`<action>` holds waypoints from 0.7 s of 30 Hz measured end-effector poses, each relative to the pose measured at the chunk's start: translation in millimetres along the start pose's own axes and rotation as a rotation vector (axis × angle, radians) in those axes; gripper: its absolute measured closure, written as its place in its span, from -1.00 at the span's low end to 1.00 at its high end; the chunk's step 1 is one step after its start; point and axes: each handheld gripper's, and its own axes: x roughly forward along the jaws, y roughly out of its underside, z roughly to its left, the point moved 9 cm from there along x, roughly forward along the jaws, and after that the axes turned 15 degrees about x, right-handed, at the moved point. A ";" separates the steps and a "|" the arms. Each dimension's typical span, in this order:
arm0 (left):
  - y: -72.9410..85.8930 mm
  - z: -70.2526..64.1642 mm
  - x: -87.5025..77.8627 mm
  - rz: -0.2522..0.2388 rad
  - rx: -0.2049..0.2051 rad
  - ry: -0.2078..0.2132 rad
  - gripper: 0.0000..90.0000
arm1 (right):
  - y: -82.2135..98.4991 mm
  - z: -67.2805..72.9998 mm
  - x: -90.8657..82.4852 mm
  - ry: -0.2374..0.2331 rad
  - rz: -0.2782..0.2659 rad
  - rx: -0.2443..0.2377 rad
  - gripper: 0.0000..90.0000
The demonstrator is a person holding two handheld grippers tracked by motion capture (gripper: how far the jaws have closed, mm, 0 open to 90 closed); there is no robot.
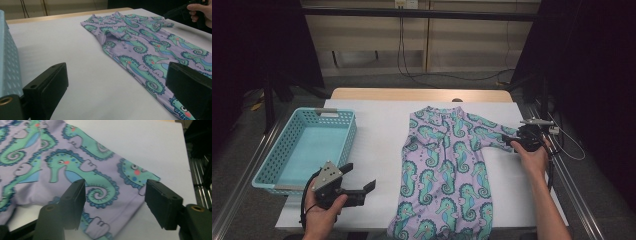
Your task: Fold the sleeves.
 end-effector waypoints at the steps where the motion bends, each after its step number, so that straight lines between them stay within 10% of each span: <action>1: -0.3 -1.2 0.8 0.001 0.002 0.005 -0.90 | 1.0 -3.7 1.1 0.008 0.001 0.014 -0.14; 21: -2.8 0.3 4.6 -0.003 0.003 0.013 -0.90 | 16.9 -16.0 8.6 0.031 0.080 0.027 0.27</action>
